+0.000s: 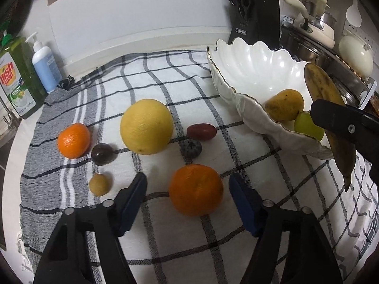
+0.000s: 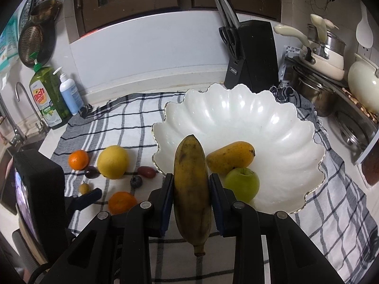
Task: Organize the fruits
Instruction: 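Grasp the orange with the left gripper while the right gripper holds the banana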
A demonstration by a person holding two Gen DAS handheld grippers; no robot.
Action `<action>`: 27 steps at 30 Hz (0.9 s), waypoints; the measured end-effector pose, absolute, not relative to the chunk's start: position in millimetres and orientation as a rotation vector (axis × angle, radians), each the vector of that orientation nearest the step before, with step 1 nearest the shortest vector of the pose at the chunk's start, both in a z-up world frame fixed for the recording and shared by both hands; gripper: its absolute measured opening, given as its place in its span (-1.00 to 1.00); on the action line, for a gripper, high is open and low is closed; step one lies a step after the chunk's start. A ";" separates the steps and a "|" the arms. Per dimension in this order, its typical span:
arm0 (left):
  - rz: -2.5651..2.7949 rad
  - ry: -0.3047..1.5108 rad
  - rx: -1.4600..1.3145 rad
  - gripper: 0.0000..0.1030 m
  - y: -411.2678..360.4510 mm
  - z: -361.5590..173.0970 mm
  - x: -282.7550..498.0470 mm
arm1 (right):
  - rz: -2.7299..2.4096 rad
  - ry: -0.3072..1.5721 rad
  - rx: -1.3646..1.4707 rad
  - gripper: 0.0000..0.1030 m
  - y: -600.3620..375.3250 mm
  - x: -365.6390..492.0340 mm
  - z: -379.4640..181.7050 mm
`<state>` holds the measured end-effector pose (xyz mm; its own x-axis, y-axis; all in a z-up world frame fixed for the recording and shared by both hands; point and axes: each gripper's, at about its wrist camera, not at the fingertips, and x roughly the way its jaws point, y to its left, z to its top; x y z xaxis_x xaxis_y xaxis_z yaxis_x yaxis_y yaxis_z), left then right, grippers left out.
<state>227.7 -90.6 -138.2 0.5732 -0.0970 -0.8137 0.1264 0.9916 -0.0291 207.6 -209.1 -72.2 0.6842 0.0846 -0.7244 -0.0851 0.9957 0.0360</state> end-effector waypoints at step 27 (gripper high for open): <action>-0.131 0.879 0.003 -0.15 -79.8 -91.6 214.2 | 0.080 0.771 0.037 -0.40 -216.6 188.2 -50.8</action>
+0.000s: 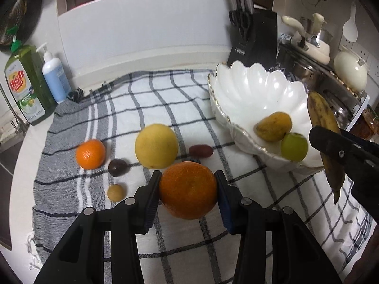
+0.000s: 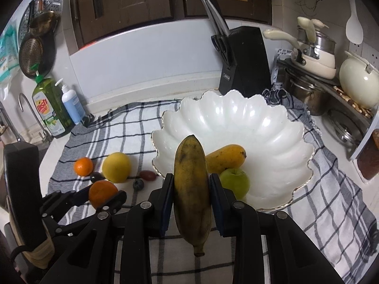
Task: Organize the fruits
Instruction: 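Grasp the orange with the left gripper while the right gripper holds the banana, then lower the orange and banana into the white bowl and open both grippers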
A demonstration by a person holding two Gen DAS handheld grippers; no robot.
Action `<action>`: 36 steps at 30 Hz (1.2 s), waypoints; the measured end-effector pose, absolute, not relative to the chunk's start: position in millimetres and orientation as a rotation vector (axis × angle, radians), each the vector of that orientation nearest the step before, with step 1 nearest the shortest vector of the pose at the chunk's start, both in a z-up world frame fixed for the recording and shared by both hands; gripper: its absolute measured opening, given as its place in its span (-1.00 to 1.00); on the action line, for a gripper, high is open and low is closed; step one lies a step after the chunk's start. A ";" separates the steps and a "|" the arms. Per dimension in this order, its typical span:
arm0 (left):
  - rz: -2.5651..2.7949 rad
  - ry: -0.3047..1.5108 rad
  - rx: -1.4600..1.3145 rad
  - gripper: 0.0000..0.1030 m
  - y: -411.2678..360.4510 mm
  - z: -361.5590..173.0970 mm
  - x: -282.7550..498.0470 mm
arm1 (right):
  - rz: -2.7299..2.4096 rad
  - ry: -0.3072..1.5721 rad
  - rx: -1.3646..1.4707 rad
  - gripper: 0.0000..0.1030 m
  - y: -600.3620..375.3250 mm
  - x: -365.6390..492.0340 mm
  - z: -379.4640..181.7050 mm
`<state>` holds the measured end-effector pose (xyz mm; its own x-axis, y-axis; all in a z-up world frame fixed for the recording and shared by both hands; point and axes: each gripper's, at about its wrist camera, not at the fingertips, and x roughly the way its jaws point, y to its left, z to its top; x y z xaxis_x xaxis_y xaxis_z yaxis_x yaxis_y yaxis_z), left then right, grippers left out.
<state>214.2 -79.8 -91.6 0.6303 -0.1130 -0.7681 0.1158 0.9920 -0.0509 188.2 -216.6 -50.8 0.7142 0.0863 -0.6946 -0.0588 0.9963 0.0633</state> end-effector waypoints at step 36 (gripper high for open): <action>-0.261 0.707 0.106 -0.15 -146.0 2.4 265.8 | -0.067 0.689 0.102 -0.40 -295.4 218.8 0.2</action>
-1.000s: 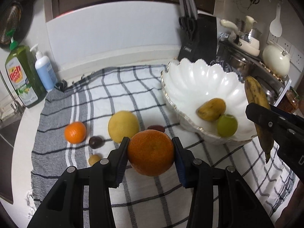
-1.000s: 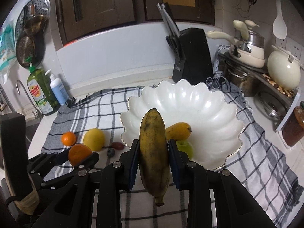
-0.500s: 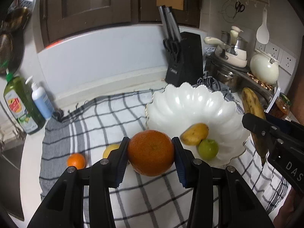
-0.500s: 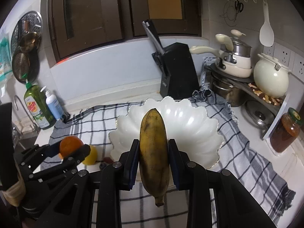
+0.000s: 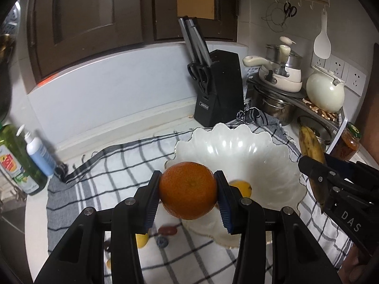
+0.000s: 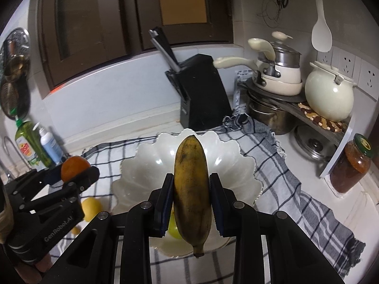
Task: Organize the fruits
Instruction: 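Lower the orange and banana into the white bowl and open both grippers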
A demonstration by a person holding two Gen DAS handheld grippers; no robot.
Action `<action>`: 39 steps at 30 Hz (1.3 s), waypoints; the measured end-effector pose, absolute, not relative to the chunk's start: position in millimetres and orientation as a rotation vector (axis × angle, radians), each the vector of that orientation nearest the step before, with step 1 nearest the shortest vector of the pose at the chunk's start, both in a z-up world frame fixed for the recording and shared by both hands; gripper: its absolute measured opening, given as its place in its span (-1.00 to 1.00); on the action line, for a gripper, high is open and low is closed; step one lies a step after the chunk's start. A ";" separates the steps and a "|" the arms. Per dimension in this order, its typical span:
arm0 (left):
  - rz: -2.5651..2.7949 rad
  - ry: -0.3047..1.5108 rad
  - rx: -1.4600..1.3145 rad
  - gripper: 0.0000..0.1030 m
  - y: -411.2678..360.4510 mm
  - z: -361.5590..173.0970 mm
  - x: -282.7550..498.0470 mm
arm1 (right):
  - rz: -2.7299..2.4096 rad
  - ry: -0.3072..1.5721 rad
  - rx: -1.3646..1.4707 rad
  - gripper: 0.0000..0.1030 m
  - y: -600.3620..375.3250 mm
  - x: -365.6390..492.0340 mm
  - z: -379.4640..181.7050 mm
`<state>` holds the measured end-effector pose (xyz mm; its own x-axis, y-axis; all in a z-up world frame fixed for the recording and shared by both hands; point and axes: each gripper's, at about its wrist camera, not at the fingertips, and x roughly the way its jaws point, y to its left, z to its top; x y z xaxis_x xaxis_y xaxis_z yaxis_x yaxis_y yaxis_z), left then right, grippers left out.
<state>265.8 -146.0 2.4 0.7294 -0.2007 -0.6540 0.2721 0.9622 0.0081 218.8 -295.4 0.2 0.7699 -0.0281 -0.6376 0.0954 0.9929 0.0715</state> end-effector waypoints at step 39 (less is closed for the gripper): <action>-0.224 0.846 0.172 0.50 -198.1 -89.7 341.4 | -0.255 0.818 0.129 0.29 -354.4 284.5 -88.0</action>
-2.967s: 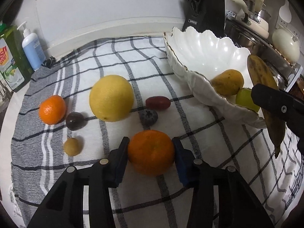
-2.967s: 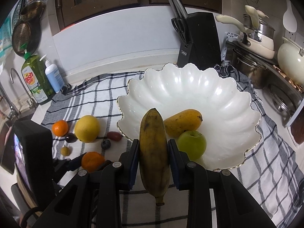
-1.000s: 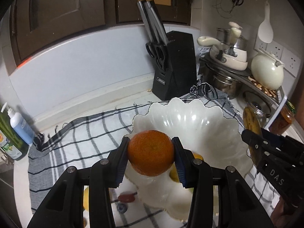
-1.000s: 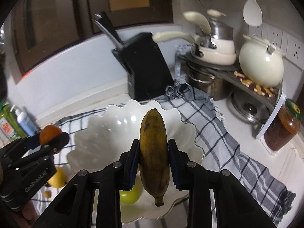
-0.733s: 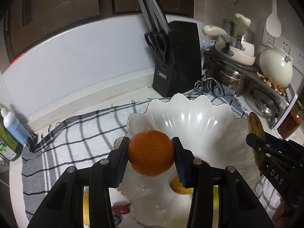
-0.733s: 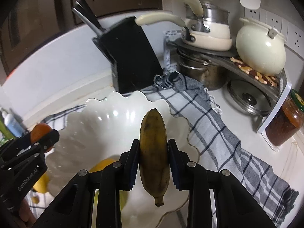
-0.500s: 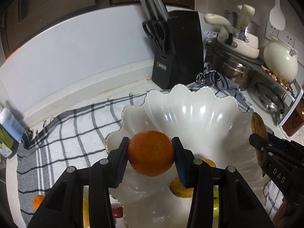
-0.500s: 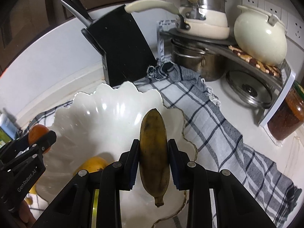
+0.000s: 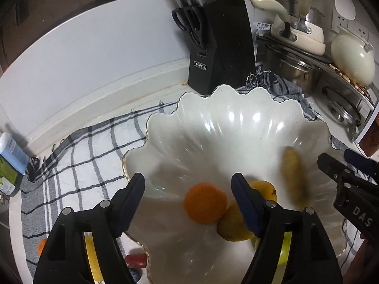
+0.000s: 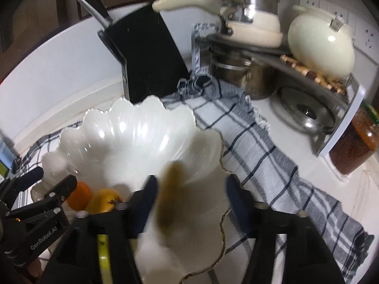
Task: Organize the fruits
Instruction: 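Lower the orange and banana into the white bowl and open both grippers, then withdraw both grippers from the bowl toward the fruits on the towel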
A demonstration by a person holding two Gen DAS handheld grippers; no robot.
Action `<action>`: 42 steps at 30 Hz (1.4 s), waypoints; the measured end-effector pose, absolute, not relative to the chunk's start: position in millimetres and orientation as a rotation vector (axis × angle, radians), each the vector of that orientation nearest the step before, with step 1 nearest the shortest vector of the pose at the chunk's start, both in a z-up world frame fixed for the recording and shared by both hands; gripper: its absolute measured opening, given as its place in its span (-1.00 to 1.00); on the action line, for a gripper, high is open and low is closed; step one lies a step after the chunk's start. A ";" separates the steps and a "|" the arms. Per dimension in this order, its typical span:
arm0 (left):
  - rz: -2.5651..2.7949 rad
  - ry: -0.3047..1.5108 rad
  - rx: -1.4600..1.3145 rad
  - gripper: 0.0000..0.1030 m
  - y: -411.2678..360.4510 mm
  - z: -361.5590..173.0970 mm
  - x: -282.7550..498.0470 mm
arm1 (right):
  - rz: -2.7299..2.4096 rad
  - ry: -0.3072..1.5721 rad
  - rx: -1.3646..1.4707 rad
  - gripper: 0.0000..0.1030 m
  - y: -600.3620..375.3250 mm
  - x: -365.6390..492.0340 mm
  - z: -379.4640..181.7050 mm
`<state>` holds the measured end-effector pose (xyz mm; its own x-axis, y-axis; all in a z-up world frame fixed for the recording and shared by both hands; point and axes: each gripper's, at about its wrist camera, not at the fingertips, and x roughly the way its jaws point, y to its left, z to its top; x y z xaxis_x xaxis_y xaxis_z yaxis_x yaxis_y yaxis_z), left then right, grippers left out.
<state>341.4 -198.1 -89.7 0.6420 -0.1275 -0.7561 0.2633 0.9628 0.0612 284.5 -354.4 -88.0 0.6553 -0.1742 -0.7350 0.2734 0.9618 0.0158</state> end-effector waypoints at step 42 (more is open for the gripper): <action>-0.026 0.691 0.091 1.00 -25.5 0.9 245.1 | -0.044 0.637 0.048 0.68 -189.7 223.1 -0.2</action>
